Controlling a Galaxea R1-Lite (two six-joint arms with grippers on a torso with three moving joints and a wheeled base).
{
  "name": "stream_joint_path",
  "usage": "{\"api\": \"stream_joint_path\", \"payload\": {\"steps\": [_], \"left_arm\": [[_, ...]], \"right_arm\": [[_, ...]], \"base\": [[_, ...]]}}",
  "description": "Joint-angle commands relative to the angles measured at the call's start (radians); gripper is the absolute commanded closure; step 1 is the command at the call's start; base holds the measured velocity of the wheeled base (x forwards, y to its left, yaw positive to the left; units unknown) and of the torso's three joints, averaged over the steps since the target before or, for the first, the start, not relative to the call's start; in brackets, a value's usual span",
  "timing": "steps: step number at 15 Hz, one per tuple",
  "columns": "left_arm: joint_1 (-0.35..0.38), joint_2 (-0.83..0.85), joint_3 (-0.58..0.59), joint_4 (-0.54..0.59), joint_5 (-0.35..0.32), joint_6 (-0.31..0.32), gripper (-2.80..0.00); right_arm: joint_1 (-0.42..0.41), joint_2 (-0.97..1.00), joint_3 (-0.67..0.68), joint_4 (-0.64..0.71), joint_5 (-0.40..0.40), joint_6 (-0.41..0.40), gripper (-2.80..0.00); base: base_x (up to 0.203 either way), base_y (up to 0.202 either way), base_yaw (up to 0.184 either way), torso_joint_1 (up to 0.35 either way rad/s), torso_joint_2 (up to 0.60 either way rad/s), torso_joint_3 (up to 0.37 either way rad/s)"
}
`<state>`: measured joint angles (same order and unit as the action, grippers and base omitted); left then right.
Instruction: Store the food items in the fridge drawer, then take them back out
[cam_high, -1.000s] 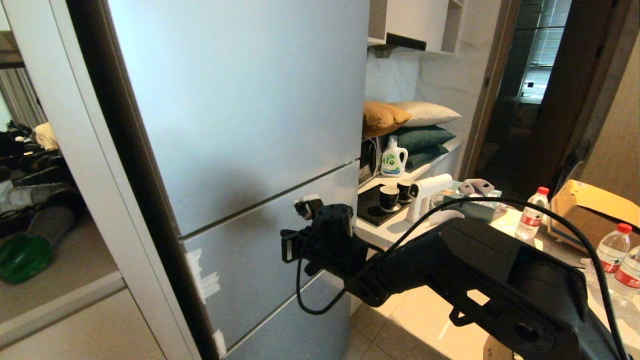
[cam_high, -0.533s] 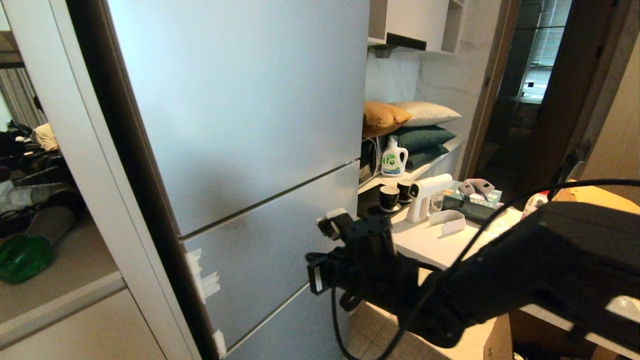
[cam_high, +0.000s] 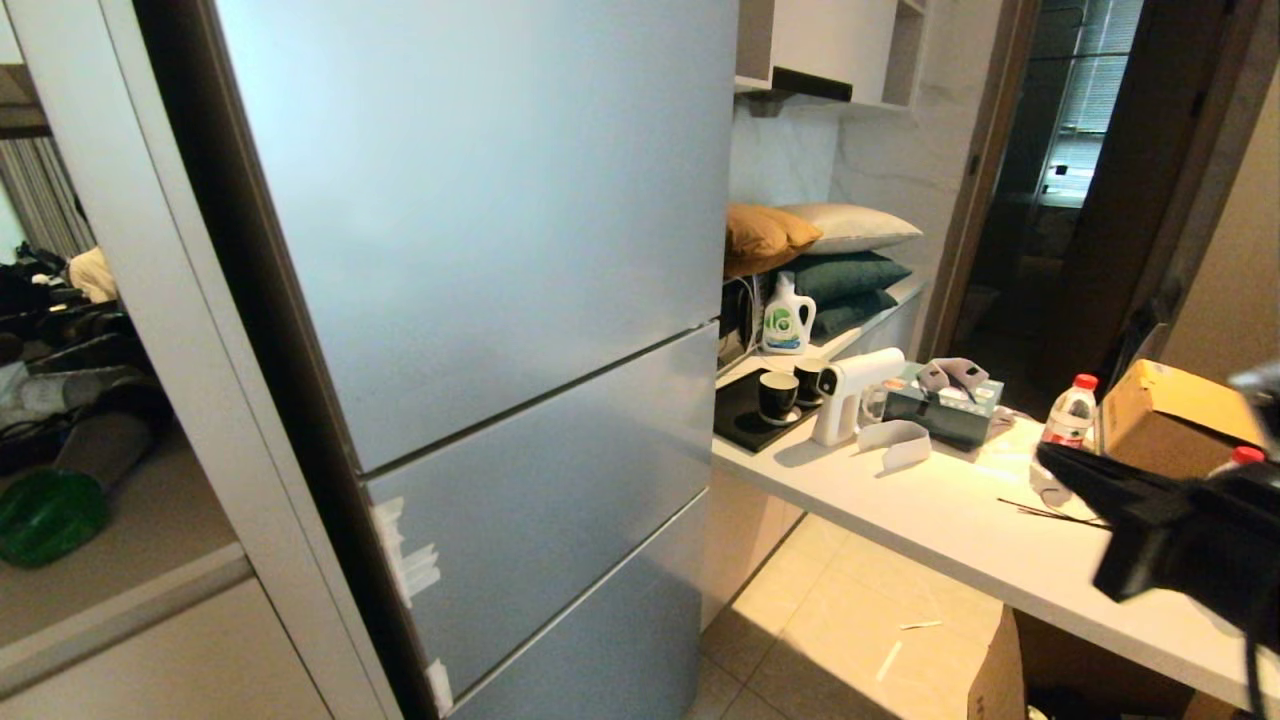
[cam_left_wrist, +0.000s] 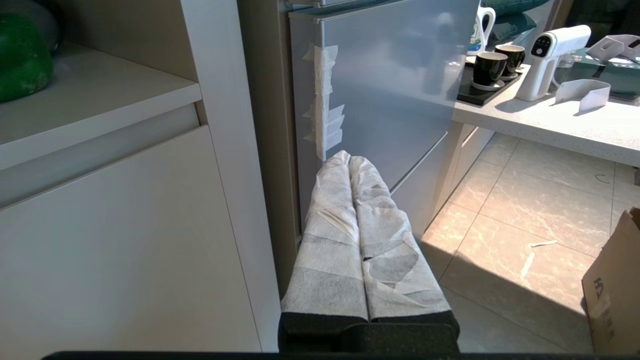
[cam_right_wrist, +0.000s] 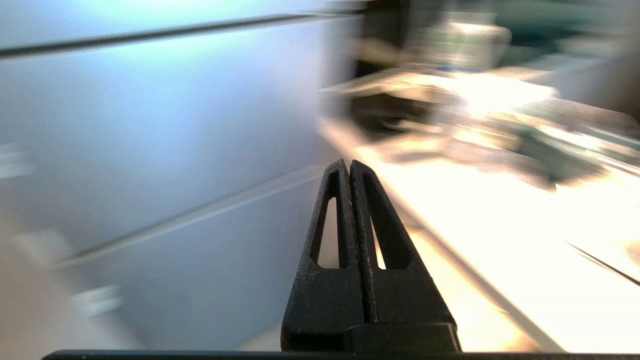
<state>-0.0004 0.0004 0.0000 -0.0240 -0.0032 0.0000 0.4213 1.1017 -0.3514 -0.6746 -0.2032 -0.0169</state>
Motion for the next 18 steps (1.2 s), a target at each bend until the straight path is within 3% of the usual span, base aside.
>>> {"api": "stream_joint_path", "payload": {"steps": [1, 3, 5, 9, 18], "left_arm": [[-0.001, 0.0, 0.011, -0.001, 0.0, 0.0, 0.0], [-0.001, 0.0, 0.011, -0.001, 0.0, 0.0, 0.0], [0.0, 0.0, 0.011, -0.001, 0.0, 0.0, 0.0], [0.0, 0.0, 0.011, -0.002, 0.0, 0.0, 0.0], [0.0, 0.0, 0.011, -0.002, 0.0, 0.0, 0.0]], "right_arm": [[-0.215, -0.447, 0.186, 0.11, 0.077, -0.015, 0.0], [-0.316, -0.664, 0.27, 0.298, 0.175, -0.03, 0.0], [-0.365, -0.872, 0.302, 0.505, 0.221, -0.056, 0.0], [-0.407, -1.109, 0.343, 0.661, 0.231, -0.079, 0.0], [-0.415, -1.1, 0.35, 0.685, 0.217, -0.03, 0.0]], "base": [[0.0, 0.0, 0.0, 0.0, 0.0, 0.0], [0.0, 0.0, 0.0, 0.0, 0.0, 0.0], [0.0, 0.0, 0.0, 0.0, 0.0, 0.0], [0.0, 0.0, 0.0, 0.0, 0.0, 0.0], [0.0, 0.0, 0.0, 0.0, 0.0, 0.0]]}}
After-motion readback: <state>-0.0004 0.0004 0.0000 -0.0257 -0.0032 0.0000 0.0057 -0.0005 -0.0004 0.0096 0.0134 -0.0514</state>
